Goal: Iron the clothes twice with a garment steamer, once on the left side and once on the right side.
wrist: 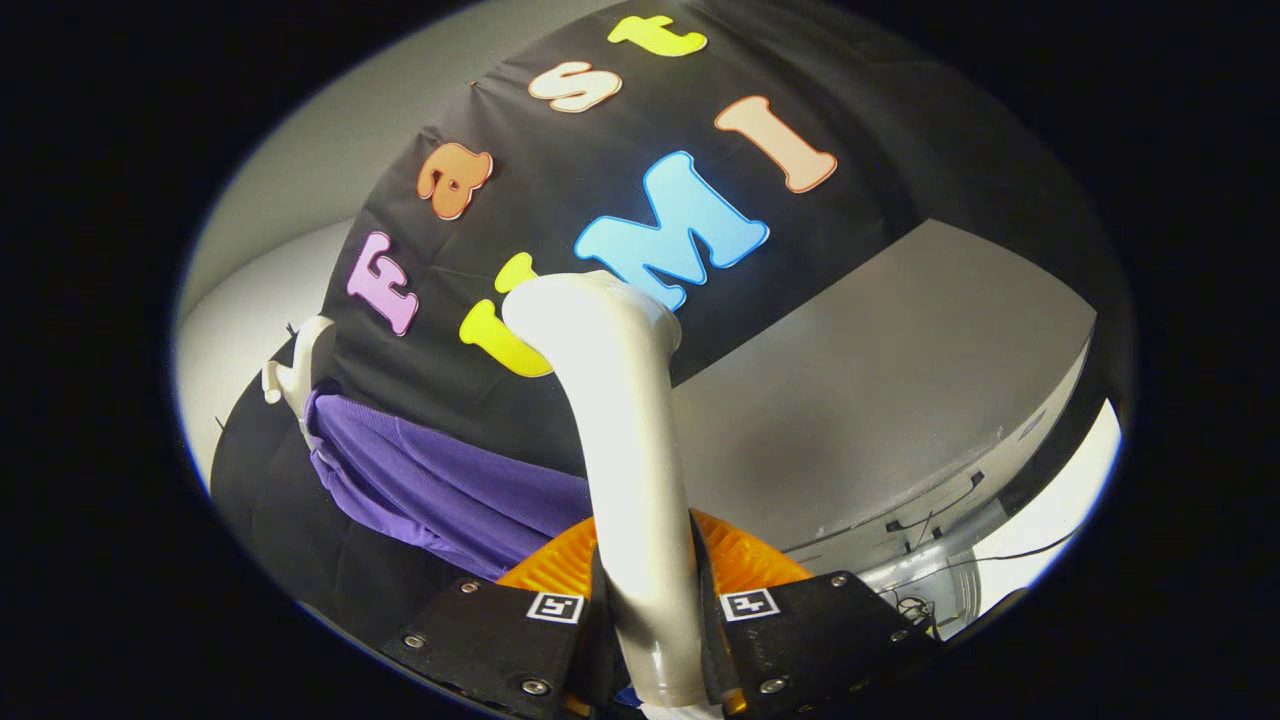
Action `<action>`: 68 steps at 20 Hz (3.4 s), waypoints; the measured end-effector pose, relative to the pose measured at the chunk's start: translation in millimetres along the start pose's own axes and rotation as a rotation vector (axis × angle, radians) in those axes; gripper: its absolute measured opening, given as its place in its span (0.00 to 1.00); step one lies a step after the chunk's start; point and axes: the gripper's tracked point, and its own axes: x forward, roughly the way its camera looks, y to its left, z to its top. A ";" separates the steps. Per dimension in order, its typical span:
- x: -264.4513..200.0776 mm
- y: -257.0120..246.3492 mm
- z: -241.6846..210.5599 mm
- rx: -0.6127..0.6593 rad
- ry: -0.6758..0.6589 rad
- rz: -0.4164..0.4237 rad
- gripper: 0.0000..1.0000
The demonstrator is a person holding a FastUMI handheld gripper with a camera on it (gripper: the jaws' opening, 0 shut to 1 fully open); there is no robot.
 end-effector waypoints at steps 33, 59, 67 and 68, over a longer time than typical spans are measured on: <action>-4.7 262.7 -87.6 -0.798 -0.610 -0.099 0.35; 64.5 206.0 -148.8 -0.880 -0.526 -0.242 0.36; 74.4 167.4 -183.0 -0.901 -0.439 -0.243 0.36; 75.4 162.0 -187.9 -0.906 -0.427 -0.243 0.36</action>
